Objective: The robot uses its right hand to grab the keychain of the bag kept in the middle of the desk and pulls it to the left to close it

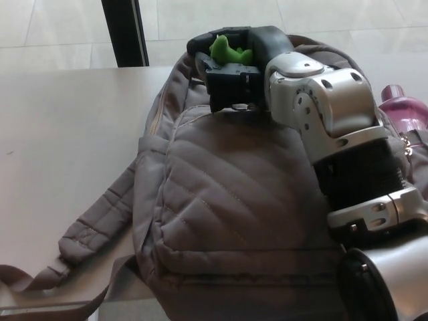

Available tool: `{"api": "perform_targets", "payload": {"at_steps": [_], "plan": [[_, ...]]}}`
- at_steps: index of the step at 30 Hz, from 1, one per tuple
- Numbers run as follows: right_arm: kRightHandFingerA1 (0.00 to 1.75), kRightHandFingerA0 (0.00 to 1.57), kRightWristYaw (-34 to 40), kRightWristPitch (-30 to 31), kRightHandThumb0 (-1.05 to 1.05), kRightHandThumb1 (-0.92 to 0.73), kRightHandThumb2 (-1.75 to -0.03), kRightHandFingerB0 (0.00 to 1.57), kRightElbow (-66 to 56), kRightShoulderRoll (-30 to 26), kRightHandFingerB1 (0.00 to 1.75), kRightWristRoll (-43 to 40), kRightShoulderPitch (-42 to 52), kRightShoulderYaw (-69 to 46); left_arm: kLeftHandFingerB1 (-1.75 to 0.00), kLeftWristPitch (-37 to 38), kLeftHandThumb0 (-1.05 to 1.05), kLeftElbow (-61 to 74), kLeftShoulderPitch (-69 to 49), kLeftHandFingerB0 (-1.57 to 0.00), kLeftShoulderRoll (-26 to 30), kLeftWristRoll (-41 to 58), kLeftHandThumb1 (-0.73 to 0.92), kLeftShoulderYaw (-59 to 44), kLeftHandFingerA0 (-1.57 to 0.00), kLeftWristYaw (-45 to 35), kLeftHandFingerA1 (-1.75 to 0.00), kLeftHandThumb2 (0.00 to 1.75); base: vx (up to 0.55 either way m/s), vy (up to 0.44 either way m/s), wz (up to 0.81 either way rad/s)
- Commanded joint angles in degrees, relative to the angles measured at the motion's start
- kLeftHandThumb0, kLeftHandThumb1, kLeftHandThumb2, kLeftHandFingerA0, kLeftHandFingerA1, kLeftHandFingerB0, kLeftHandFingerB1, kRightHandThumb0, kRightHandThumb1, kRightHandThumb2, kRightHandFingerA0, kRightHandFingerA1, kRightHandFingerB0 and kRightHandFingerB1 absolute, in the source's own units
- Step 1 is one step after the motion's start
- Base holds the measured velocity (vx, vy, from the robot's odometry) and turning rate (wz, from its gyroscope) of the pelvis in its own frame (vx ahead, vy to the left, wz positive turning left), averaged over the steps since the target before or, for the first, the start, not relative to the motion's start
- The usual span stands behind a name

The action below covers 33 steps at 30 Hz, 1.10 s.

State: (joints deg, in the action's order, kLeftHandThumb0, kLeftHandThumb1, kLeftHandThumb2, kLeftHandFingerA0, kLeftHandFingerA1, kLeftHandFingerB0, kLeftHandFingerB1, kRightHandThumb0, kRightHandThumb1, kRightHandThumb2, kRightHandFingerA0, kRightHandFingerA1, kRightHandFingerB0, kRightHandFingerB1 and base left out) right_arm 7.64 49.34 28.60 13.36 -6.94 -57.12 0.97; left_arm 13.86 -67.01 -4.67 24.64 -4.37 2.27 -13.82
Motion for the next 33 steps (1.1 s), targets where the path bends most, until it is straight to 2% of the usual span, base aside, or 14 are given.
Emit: {"api": "perform_targets", "payload": {"at_steps": [1, 4, 5, 6, 7, 9, 10, 12, 14, 16, 24, 29, 32, 33], "plan": [[1.36, 1.33, 1.0, -13.3, -0.31, -0.54, -1.13, 0.90, 10.1, 36.4, 1.13, -5.5, -11.9, 5.2, -0.51, -4.1, -0.55, 0.6, 2.7, -0.18, -0.9, -4.3, 0.82, 3.0, -0.43, 3.9, -0.66, 1.22, 0.00, 0.000, 0.00], [1.36, 1.34, 0.7, -15.6, -0.30, -0.52, -1.14, 0.97, 12.9, 37.0, 1.15, -4.3, -9.9, 6.8, -0.51, -4.5, -0.56, 0.6, 3.2, -0.18, -1.5, -4.3, 0.84, 3.4, -0.45, 4.0, -0.67, 1.23, 0.00, 0.000, 0.00], [1.59, 1.18, 0.6, -16.0, -0.32, -0.49, -1.18, 0.86, 13.3, 37.1, 1.46, -4.2, -9.3, 7.0, -0.50, -4.5, -0.63, 0.8, 3.3, -0.27, -1.7, -4.4, 0.92, 3.5, -0.38, 3.9, -0.58, 0.94, 0.00, 0.000, 0.00], [1.53, 1.19, 0.4, -16.9, -0.38, -0.51, -1.23, 0.90, 14.3, 37.5, 1.41, -4.1, -8.6, 7.5, -0.51, -4.2, -0.56, 1.1, 3.4, -0.17, -1.9, -4.3, 0.84, 3.7, -0.44, 3.7, -0.67, 1.24, 0.00, 0.000, 0.00], [1.35, 1.34, 0.7, -16.6, -0.33, -0.52, -1.17, 1.02, 13.9, 37.6, 1.18, -4.0, -8.3, 8.0, -0.51, -4.2, -0.64, 1.3, 3.3, -0.30, -2.0, -4.3, 0.92, 3.8, -0.43, 3.7, -0.61, 0.92, 0.00, 0.000, 0.00], [1.36, 1.35, 0.0, -15.6, -0.31, -0.51, -1.16, 1.03, 13.0, 38.3, 1.18, -5.1, -7.2, 8.2, -0.51, -3.6, -0.64, 1.4, 3.0, -0.32, -2.0, -4.7, 0.92, 4.2, -0.44, 4.0, -0.62, 0.90, 0.00, 0.000, 0.00], [1.54, 1.19, -2.2, -17.1, -0.34, -0.49, -1.27, 0.93, 12.5, 38.3, 1.41, -5.4, -5.3, 9.4, -0.51, -3.6, -0.64, 1.6, 3.1, -0.32, -2.1, -5.0, 0.92, 4.6, -0.44, 4.4, -0.61, 0.91, 0.00, 0.000, 0.00], [1.64, 1.13, -2.5, -16.5, -0.37, -0.44, -1.33, 0.91, 11.8, 38.5, 1.52, -6.0, -4.7, 10.0, -0.47, -3.4, -0.63, 1.9, 3.2, -0.34, -2.1, -4.9, 0.92, 4.7, -0.45, 4.4, -0.57, 0.90, 0.00, 0.000, 0.00], [1.75, 1.02, -2.2, -14.1, -0.35, -0.50, -1.16, 0.79, 10.7, 39.3, 1.61, -6.7, -5.1, 10.4, -0.48, -3.0, -0.63, 2.2, 3.2, -0.34, -2.2, -4.7, 0.92, 4.7, -0.46, 4.4, -0.58, 0.91, 0.00, 0.000, 0.00], [1.75, 1.00, -2.4, -12.9, -0.35, -0.56, -1.10, 0.77, 9.6, 39.3, 1.42, -6.5, -6.1, 11.8, -0.53, -3.1, -0.64, 2.6, 3.2, -0.33, -2.3, -4.1, 0.92, 4.3, -0.42, 3.8, -0.62, 0.93, 0.00, 0.000, 0.00], [1.75, 0.97, -4.2, -12.1, -0.36, -0.48, -1.18, 0.77, 6.5, 40.0, 1.58, -8.3, -8.1, 13.3, -0.54, -4.9, -0.64, 3.9, 3.2, -0.32, -2.5, -3.7, 0.92, 4.4, -0.42, 3.6, -0.62, 0.94, 0.00, 0.000, 0.00], [1.75, 0.94, -5.8, -12.2, -0.38, -0.65, -0.92, 0.73, 5.3, 37.6, 1.60, -8.9, -4.3, 15.0, -0.53, -4.3, -0.63, 3.8, 3.3, -0.33, -2.0, -4.2, 0.92, 5.2, -0.42, 3.6, -0.62, 0.93, 0.00, 0.000, 0.00], [1.73, 1.04, -5.3, -14.3, -0.35, -0.54, -1.16, 0.78, 5.1, 34.7, 1.49, -7.4, -1.3, 16.8, -0.54, -3.9, -0.63, 3.9, 3.0, -0.34, -1.5, -4.3, 0.92, 5.3, -0.43, 3.5, -0.62, 0.91, 0.00, 0.000, 0.00], [1.70, 1.04, -4.8, -14.2, -0.36, -0.53, -1.13, 0.80, 5.0, 34.4, 1.49, -7.2, -1.1, 17.0, -0.50, -4.0, -0.63, 3.9, 3.0, -0.35, -1.5, -4.3, 0.92, 5.4, -0.44, 3.5, -0.60, 0.90, 0.00, 0.000, 0.00]]}}
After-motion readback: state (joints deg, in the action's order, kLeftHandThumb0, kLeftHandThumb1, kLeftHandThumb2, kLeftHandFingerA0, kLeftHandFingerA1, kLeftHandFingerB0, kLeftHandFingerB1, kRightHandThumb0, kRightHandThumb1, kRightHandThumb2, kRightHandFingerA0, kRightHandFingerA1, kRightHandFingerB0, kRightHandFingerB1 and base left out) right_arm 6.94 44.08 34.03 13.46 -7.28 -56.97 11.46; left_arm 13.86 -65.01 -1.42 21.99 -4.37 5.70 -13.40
